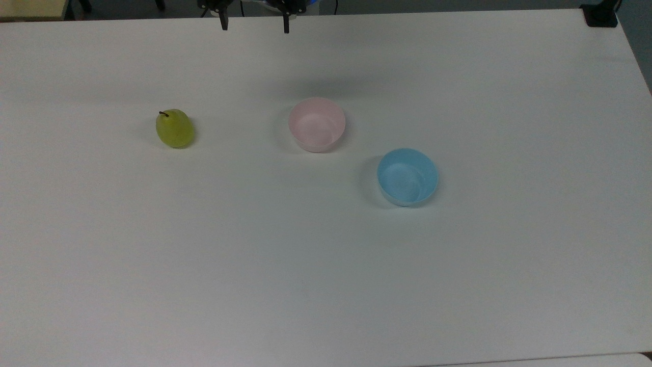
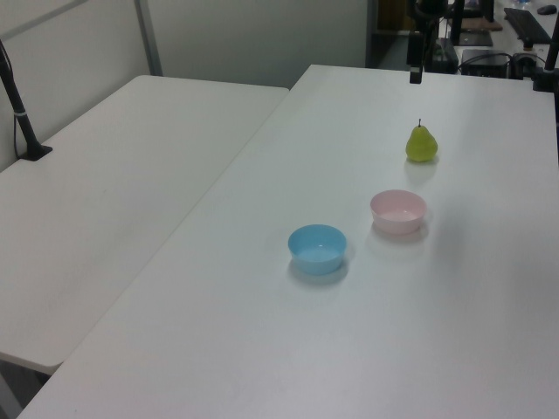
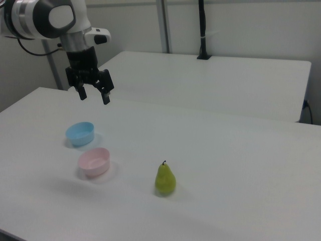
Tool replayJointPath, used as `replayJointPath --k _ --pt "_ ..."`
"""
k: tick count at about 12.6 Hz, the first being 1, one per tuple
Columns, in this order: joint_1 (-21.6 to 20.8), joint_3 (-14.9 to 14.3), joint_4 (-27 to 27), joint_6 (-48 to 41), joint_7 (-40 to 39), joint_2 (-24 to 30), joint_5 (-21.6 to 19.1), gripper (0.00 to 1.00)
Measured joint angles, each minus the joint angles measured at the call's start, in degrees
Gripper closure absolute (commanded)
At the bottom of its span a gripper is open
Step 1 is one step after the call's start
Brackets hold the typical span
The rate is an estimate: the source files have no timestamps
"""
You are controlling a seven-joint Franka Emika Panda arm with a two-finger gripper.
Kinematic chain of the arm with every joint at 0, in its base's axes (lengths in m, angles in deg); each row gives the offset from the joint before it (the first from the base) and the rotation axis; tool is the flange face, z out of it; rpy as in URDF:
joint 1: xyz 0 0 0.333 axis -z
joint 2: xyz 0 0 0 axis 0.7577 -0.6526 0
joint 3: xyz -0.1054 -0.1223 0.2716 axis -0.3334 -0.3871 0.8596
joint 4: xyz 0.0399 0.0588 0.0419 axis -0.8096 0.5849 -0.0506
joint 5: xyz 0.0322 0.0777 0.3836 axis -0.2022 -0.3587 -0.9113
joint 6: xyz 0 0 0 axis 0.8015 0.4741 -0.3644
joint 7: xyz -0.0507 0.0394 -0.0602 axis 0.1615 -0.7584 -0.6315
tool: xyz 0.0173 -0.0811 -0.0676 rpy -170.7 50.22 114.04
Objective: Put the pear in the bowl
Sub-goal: 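Move the open gripper over the green pear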
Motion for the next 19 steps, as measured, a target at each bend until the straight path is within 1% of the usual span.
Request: replayJointPath --k 12,16,19 --pt "0.5 -0.4 0.1 0.4 -0.6 -0.1 0.2 0.00" --pt "4.3 -0.7 0.1 1.3 -3.9 -0.2 0.2 0.00" --pt "7.4 -0.8 0.2 2.9 -9.1 -1.1 0.2 0.00"
